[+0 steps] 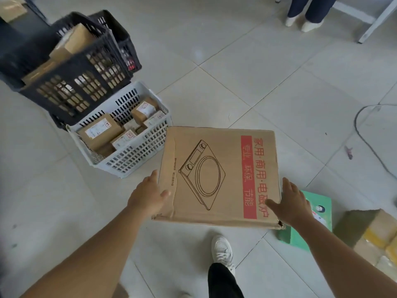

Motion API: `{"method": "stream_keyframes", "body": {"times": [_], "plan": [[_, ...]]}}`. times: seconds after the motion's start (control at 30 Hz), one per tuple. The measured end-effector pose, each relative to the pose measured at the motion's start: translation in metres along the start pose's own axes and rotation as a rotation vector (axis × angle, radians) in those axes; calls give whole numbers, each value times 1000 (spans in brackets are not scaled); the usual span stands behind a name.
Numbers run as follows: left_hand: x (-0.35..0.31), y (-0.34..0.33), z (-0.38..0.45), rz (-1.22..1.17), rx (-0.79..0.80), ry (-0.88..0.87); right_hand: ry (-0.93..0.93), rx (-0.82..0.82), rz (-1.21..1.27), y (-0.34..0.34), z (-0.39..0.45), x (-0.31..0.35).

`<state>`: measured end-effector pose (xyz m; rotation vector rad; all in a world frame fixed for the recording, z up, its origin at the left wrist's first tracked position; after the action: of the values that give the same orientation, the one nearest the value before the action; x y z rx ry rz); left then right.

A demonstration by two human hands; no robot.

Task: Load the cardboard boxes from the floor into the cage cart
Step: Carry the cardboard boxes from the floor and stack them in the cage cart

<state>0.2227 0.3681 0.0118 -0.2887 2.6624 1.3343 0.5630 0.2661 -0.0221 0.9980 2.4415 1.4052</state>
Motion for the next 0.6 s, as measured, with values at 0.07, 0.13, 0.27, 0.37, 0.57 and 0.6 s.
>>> {"method": "stream_keyframes", "body": {"times": [0.07,0.13,0.27,0.37,0.57,0.6], "plan": [[-2,-12,33,-25,19,12,-25,22,24,-12,32,-3],[-4,-25,63,-50,34,27,-60,49,48,-23,62,-6],[-6,-51,111,-80,59,82,-129,85,77,-47,110,-14],[-2,-68,139,-117,40,119,-160,86,134,-59,132,-16],[16,-89,161,-260,18,224,-193,93,341,-74,152,-29],[17,-91,160,-301,12,232,-193,97,366,-77,154,-33]]}}
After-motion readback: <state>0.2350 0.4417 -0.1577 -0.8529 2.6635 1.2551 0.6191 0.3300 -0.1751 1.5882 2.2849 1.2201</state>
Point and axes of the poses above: each hand's wrist, its own z-axis towards the middle knuckle, its own y-axis out of the back of the hand, x = y × z, the point moved 2 cm from there along z, towards the middle knuckle, and after that the axes turned 1 degree about x, right-handed, at the moved point
